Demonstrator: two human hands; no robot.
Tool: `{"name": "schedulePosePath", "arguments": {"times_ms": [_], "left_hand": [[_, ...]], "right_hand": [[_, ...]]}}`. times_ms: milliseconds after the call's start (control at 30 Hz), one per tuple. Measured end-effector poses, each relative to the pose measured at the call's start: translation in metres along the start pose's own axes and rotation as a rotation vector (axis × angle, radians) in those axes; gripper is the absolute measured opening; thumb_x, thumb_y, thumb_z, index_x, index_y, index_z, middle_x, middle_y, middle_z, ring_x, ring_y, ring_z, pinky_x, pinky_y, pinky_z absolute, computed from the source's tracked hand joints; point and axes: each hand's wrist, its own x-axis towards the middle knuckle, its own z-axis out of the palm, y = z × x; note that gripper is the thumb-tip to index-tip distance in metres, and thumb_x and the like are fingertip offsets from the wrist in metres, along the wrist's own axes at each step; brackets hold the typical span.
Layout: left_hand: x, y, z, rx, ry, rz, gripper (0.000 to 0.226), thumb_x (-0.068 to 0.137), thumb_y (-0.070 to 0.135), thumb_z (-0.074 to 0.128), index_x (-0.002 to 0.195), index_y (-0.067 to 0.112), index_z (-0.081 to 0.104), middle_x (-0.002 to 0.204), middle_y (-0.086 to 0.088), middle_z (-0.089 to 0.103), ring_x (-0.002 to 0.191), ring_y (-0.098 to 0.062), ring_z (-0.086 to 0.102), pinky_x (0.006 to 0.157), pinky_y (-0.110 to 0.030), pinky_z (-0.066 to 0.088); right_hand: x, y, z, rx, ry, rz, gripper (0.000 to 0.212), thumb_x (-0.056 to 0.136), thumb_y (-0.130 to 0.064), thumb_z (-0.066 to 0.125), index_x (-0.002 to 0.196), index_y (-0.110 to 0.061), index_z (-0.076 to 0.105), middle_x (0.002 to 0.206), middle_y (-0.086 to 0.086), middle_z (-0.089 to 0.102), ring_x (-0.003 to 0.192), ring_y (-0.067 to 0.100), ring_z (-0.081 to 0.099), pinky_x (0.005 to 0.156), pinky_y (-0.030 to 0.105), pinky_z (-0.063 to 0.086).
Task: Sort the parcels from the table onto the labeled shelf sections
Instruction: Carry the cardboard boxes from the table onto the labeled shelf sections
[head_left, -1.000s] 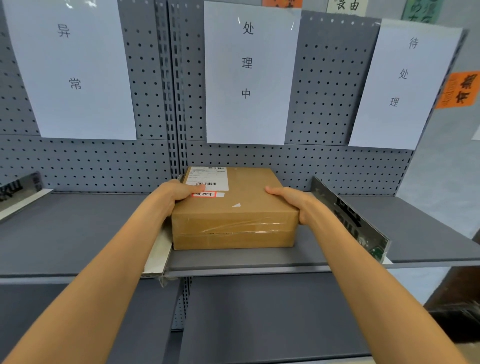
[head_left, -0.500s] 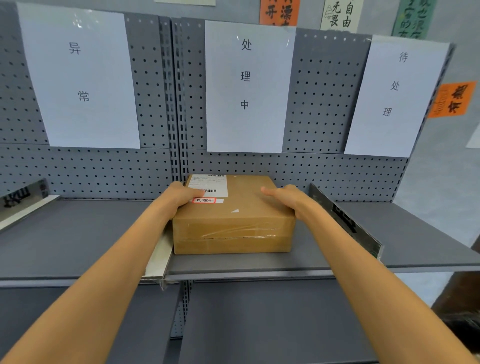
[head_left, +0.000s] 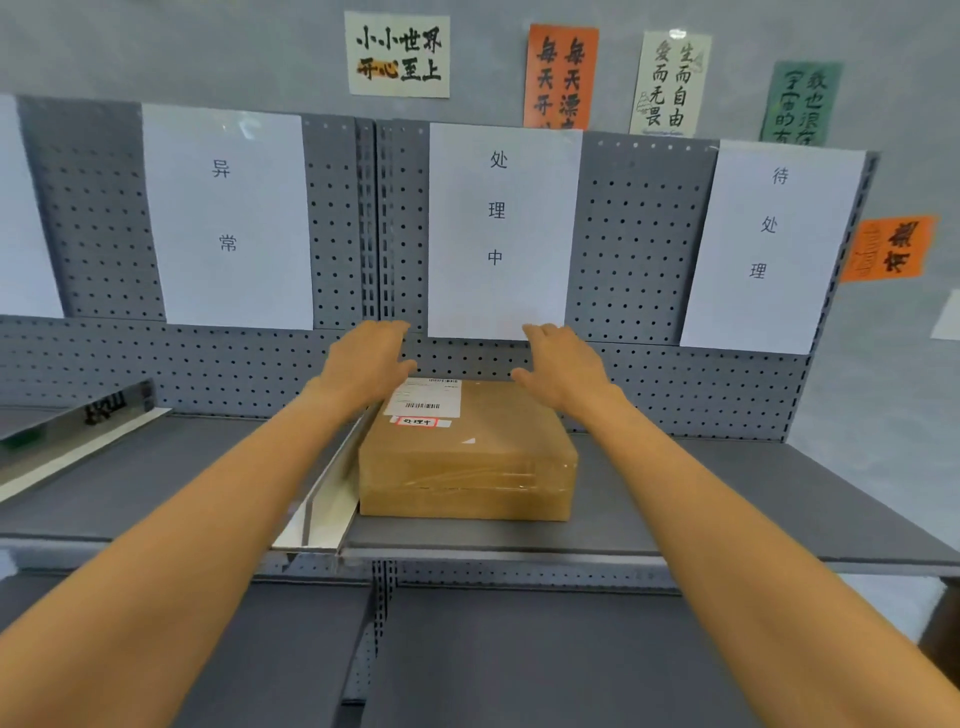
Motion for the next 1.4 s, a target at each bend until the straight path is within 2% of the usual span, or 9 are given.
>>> {"name": "schedulePosePath", "arguments": {"times_ms": [133,267,600,800,967,1200,1400], "left_hand": [[-0.017,-0.002,-0.017,0.112,0.018,0.047,0.050,0.090,0.030,0.062,0.133,0.009,0.048,0.129,-0.011,0.057,0.121,-0.028,0.049,0.089,-0.038,0.046],[-0.041,-0.013,-0.033,0.226,-0.004,0.040,0.067,0.092,0.034,0.061,0.146,0.008,0.033,0.145,-0.011,0.044,0.134,-0.027,0.038,0.103,-0.036,0.038],[-0.109,-0.072,-0.095,0.289,0.037,-0.065,0.070,0.092,0.039,0.059,0.148,0.009,0.030,0.147,-0.009,0.039,0.136,-0.025,0.035,0.105,-0.035,0.035],[-0.175,-0.135,-0.135,0.278,0.045,-0.178,0.071,0.090,0.040,0.062,0.147,0.008,0.033,0.148,-0.011,0.040,0.136,-0.027,0.035,0.108,-0.039,0.035],[-0.235,-0.188,-0.168,0.307,0.031,-0.232,0.067,0.089,0.040,0.063,0.142,0.006,0.038,0.142,-0.013,0.045,0.131,-0.029,0.039,0.104,-0.039,0.038],[-0.316,-0.260,-0.209,0.328,0.034,-0.313,0.067,0.087,0.036,0.066,0.141,0.007,0.039,0.142,-0.012,0.044,0.132,-0.029,0.038,0.104,-0.041,0.040],[-0.388,-0.322,-0.251,0.409,0.037,-0.434,0.067,0.089,0.038,0.064,0.142,0.007,0.038,0.144,-0.011,0.042,0.133,-0.029,0.038,0.102,-0.039,0.037]], "right_hand": [[-0.009,-0.012,-0.004,-0.048,0.035,-0.081,0.056,0.096,-0.034,0.052,0.143,-0.009,0.035,0.141,0.010,0.044,0.127,0.028,0.041,0.096,0.036,0.041],[-0.015,-0.036,-0.006,-0.016,0.039,-0.153,0.063,0.094,-0.033,0.055,0.146,-0.008,0.030,0.145,0.010,0.040,0.132,0.028,0.036,0.105,0.035,0.034],[-0.028,-0.140,-0.025,0.080,0.096,-0.317,0.065,0.090,-0.031,0.059,0.145,-0.009,0.033,0.144,0.010,0.042,0.132,0.029,0.037,0.105,0.037,0.034],[-0.051,-0.227,-0.028,0.124,0.087,-0.407,0.068,0.093,-0.036,0.058,0.147,-0.009,0.029,0.146,0.009,0.039,0.134,0.028,0.036,0.106,0.036,0.035],[-0.079,-0.309,-0.031,0.147,0.029,-0.457,0.071,0.093,-0.037,0.056,0.150,-0.009,0.024,0.149,0.011,0.034,0.137,0.029,0.031,0.108,0.036,0.031],[-0.113,-0.424,-0.033,0.200,0.022,-0.537,0.064,0.090,-0.032,0.059,0.144,-0.009,0.034,0.144,0.011,0.040,0.132,0.030,0.036,0.104,0.039,0.037],[-0.140,-0.528,-0.029,0.236,0.008,-0.680,0.069,0.091,-0.035,0.060,0.147,-0.008,0.031,0.145,0.012,0.039,0.132,0.030,0.037,0.105,0.039,0.036]]}}
